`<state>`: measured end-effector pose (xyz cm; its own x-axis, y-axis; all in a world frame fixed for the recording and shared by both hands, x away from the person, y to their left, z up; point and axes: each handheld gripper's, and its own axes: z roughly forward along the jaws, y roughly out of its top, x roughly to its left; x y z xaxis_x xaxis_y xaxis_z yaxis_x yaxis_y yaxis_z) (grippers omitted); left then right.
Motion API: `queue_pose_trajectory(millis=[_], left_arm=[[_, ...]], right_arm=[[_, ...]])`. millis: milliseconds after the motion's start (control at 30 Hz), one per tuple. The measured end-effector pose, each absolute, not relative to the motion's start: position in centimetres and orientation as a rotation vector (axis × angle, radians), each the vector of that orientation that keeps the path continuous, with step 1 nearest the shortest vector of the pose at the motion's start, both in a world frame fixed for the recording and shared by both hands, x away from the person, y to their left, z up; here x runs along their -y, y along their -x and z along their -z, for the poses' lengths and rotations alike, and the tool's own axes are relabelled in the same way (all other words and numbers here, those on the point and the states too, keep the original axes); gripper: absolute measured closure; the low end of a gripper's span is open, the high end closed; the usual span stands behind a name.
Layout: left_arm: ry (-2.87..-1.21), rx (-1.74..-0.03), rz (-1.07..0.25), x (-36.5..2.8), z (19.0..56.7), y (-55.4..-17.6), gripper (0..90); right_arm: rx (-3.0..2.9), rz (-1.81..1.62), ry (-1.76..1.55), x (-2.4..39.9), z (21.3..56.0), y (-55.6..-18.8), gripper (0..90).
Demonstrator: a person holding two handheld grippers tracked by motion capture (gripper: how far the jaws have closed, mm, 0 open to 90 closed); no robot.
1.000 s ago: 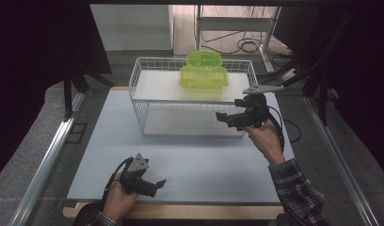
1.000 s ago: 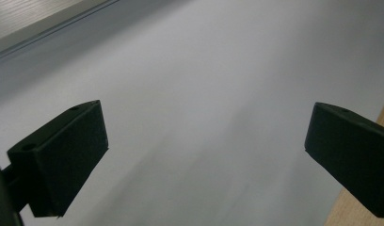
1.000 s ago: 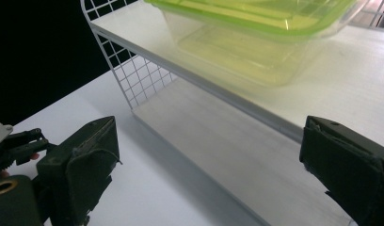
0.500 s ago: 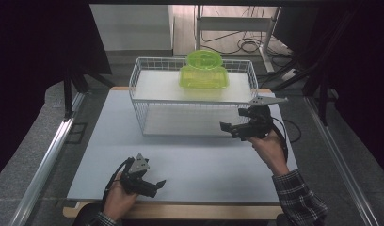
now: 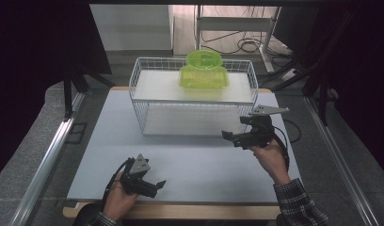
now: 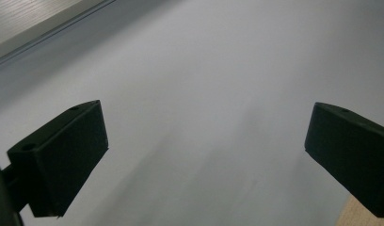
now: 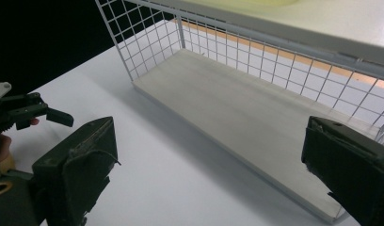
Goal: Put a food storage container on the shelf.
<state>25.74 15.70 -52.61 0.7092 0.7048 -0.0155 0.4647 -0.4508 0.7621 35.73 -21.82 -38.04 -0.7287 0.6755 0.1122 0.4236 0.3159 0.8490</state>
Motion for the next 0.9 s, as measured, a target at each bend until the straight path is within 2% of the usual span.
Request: queue_pose_trajectory(millis=[900], left_arm=[[-2.157, -0.877, -0.406, -15.5, 52.8, -25.8, 0.0]], right_arm=[[-2.301, -1.316, -1.001, 22.7, 41.2, -34.5, 3.9]])
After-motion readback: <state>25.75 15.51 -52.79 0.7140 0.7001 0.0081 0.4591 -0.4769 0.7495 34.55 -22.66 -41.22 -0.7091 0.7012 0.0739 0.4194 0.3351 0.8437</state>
